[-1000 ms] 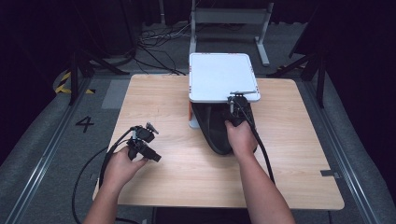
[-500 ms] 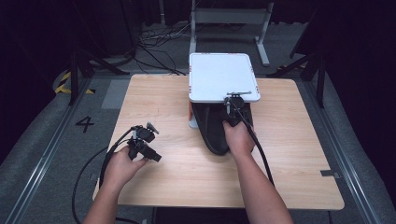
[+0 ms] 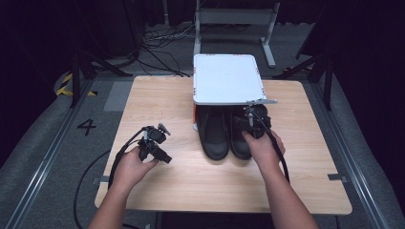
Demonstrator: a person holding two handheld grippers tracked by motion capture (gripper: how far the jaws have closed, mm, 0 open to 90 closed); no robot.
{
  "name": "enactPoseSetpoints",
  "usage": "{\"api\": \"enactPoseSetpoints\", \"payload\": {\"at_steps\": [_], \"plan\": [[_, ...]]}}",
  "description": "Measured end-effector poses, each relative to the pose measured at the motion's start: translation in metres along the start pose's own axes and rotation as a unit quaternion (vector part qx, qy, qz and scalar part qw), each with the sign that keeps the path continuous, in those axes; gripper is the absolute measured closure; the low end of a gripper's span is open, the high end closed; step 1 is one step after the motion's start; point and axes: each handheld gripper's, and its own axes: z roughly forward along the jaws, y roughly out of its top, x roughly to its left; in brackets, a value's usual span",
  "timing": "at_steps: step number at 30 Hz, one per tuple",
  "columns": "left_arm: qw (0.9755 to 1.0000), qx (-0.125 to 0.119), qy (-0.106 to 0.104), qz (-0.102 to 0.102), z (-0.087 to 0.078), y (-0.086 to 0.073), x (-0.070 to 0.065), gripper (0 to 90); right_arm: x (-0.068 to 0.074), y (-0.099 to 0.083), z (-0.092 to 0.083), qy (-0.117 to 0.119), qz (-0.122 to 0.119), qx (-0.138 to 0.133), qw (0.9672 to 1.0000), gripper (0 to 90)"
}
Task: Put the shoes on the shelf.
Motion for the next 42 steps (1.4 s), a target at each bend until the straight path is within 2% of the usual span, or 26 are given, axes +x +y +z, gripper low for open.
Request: {"api": "enactPoseSetpoints", "payload": {"at_steps": [3,4,6,9,11,13,14,16,20,22,23,24,25,26,29,32,37,42], "plan": [[1.0,0.001,0.003,0.008,0.0,0.005,-0.008,50.6,-0.012,-0.009,-0.016,0.005,0.001,0.003,1.0,48.6],[1.0,0.001,0.003,0.008,0.0,0.005,-0.008,51.3,-0.012,-0.009,-0.016,0.005,0.001,0.003,1.0,48.6],[0.9999,-0.003,-0.001,0.011,0.0,0.009,-0.016,51.9,-0.021,-0.018,-0.027,0.007,-0.007,0.004,0.9999,48.7],[0.9998,-0.008,-0.004,0.02,0.0,0.013,-0.025,54.2,-0.036,-0.031,-0.035,0.016,0.002,0.01,0.9998,48.3],[0.9997,-0.012,-0.013,0.019,0.001,0.017,-0.031,55.9,-0.044,-0.039,-0.04,0.021,0.002,0.015,0.9997,48.6],[0.9993,-0.014,-0.022,0.025,0.003,0.021,-0.039,59.1,-0.048,-0.048,-0.045,0.027,-0.005,0.023,0.9994,49.3],[0.9992,-0.014,-0.023,0.031,0.003,0.023,-0.043,61.8,-0.049,-0.053,-0.048,0.026,-0.018,0.026,0.9992,51.3],[0.9988,-0.013,-0.022,0.042,0.006,0.027,-0.049,65.1,-0.049,-0.06,-0.052,0.024,-0.031,0.034,0.9987,53.2],[0.9984,-0.01,-0.025,0.05,0.01,0.032,-0.06,69.1,-0.05,-0.07,-0.057,0.037,-0.028,0.042,0.9981,56.1],[0.9981,-0.01,-0.027,0.055,0.013,0.035,-0.067,70.5,-0.049,-0.076,-0.055,0.045,-0.033,0.05,0.9972,58.6],[0.9977,-0.009,-0.03,0.061,0.013,0.037,-0.069,71.0,-0.048,-0.079,-0.052,0.048,-0.037,0.063,0.9962,60.2],[0.9977,-0.009,-0.03,0.061,0.013,0.037,-0.069,71.5,-0.047,-0.081,-0.05,0.049,-0.04,0.074,0.9952,62.6],[0.9975,-0.013,-0.036,0.059,0.014,0.038,-0.072,71.5,-0.047,-0.081,-0.05,0.049,-0.04,0.074,0.9952,62.6],[0.9973,-0.013,-0.034,0.063,0.015,0.04,-0.074,72.4,-0.045,-0.084,-0.047,0.048,-0.049,0.083,0.9942,65.3],[0.9969,-0.01,-0.034,0.071,0.02,0.045,-0.082,74.2,-0.042,-0.089,-0.042,0.067,-0.058,0.097,0.9913,71.1],[0.9962,-0.002,-0.034,0.081,0.027,0.05,-0.091,76.4,-0.038,-0.094,-0.037,0.071,-0.072,0.11,0.9888,75.2],[0.9948,0.007,-0.039,0.094,0.039,0.06,-0.1,77.7,-0.03,-0.099,-0.031,0.088,-0.083,0.127,0.9844,79.1],[0.9947,0.019,-0.034,0.095,0.046,0.063,-0.105,78.5,-0.023,-0.102,-0.024,0.097,-0.096,0.146,0.9798,80.7]]}}
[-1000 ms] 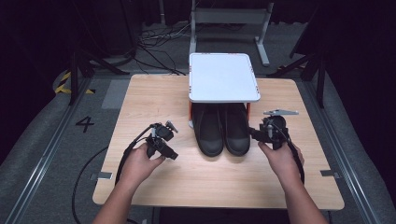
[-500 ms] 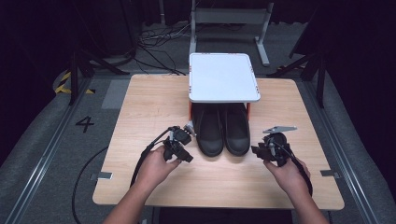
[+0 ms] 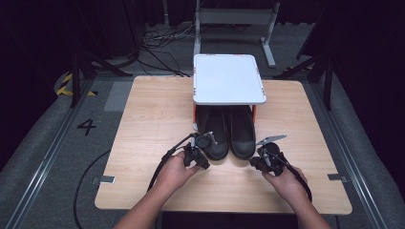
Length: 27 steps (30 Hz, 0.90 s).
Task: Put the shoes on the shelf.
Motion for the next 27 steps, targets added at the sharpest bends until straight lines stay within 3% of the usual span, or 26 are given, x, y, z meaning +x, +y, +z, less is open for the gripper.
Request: {"api": "enactPoseSetpoints", "payload": {"at_steps": [11,21,24,27], "plan": [[0.9999,0.01,-0.001,0.008,0.013,0.014,-0.007,77.9,0.0,0.008,0.011,0.008,-0.006,0.027,0.9996,82.5],[0.9998,0.002,0.015,-0.011,0.013,0.018,-0.002,76.7,0.011,0.028,0.024,0.015,-0.032,0.045,0.9984,82.1],[0.9994,-0.005,0.027,-0.023,0.012,0.02,0.002,77.2,0.013,0.029,0.023,0.021,-0.029,0.043,0.9985,81.5],[0.9992,-0.013,0.024,-0.03,0.011,0.021,0.005,77.3,0.014,0.029,0.016,0.037,-0.027,0.038,0.9982,81.3]]}}
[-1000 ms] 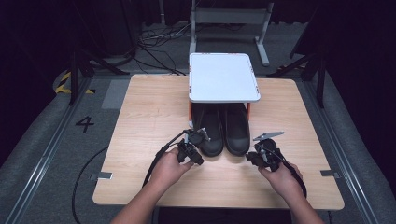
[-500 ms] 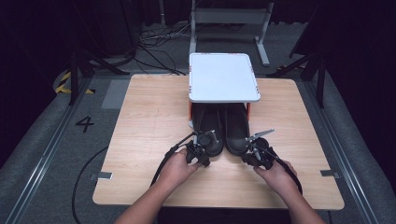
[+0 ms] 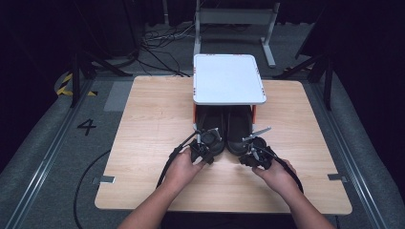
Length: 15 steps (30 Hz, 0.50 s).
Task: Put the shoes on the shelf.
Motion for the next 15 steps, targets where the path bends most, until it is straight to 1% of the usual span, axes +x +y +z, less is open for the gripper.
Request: {"api": "enactPoseSetpoints", "payload": {"at_steps": [1,3,5,7,8,10,11,13,15], "plan": [[1.0,0.0,0.0,0.0,0.0,0.0,0.0,77.3,0.001,0.0,-0.002,0.005,0.005,-0.003,1.0,81.3],[1.0,-0.004,0.003,-0.003,0.0,0.002,0.002,77.3,0.0,0.001,-0.003,0.007,0.003,-0.003,1.0,81.4],[0.9999,-0.009,0.007,-0.011,0.0,0.006,0.005,77.2,-0.006,0.004,-0.001,0.003,0.013,0.0,0.9999,82.4],[0.9998,-0.011,0.006,-0.015,-0.002,0.008,0.008,77.2,-0.01,0.007,0.001,0.011,0.02,0.001,0.9997,83.2],[0.9998,-0.013,0.004,-0.018,-0.002,0.009,0.009,77.2,-0.012,0.009,0.002,0.009,0.024,-0.003,0.9997,83.8],[0.9996,-0.012,0.005,-0.027,-0.001,0.01,0.012,77.2,-0.014,0.012,0.004,-0.002,0.024,-0.008,0.9997,84.2],[0.9995,-0.011,0.009,-0.026,0.0,0.011,0.014,77.2,-0.016,0.014,0.004,-0.004,0.024,-0.011,0.9996,84.3],[0.9991,-0.016,0.007,-0.038,0.001,0.013,0.02,77.2,-0.017,0.017,0.006,-0.006,0.025,-0.017,0.9995,84.4],[0.999,-0.016,0.009,-0.041,0.001,0.014,0.022,77.2,-0.017,0.018,0.008,-0.01,0.022,-0.02,0.9995,84.5]]}}
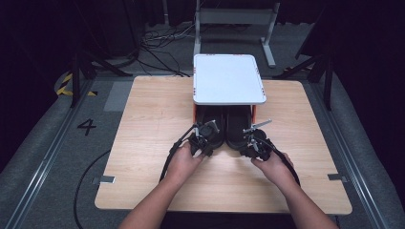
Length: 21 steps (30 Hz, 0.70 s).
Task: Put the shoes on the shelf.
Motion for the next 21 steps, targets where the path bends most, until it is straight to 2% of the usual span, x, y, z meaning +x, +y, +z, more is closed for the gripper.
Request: {"api": "enactPoseSetpoints", "payload": {"at_steps": [3,6,8,10,13,14,15,16,20,21], "plan": [[1.0,-0.003,-0.001,-0.007,0.001,0.003,0.004,77.6,-0.003,0.004,0.004,0.0,-0.002,-0.004,1.0,86.0],[1.0,-0.003,-0.003,0.0,0.001,0.007,0.006,78.6,-0.007,0.008,0.004,-0.002,0.003,-0.001,1.0,87.5],[1.0,0.006,0.002,0.001,0.002,0.01,0.005,79.6,-0.01,0.011,0.002,-0.014,0.004,-0.02,0.9997,87.7],[1.0,0.004,0.002,-0.003,0.002,0.01,0.005,80.6,-0.013,0.017,0.001,-0.025,0.008,-0.034,0.9991,87.8],[1.0,-0.003,0.003,-0.005,0.002,0.01,0.007,81.0,-0.015,0.023,0.002,-0.021,0.015,-0.036,0.999,87.9],[1.0,-0.003,0.002,-0.007,0.002,0.01,0.009,81.0,-0.015,0.025,0.002,-0.025,0.014,-0.042,0.9987,87.6],[0.9999,-0.004,0.002,-0.01,0.003,0.01,0.009,81.3,-0.013,0.029,0.005,-0.054,0.003,-0.043,0.9976,87.3],[0.9999,-0.003,0.002,-0.011,0.003,0.01,0.009,81.2,-0.011,0.032,0.008,-0.056,-0.002,-0.037,0.9977,85.9],[0.9999,-0.005,0.001,-0.012,0.002,0.009,0.008,81.3,-0.006,0.029,0.001,-0.046,-0.004,-0.043,0.998,85.1],[0.9999,-0.002,0.0,-0.012,0.002,0.01,0.01,81.3,-0.001,0.021,-0.006,-0.032,-0.003,-0.048,0.9984,85.2]]}}
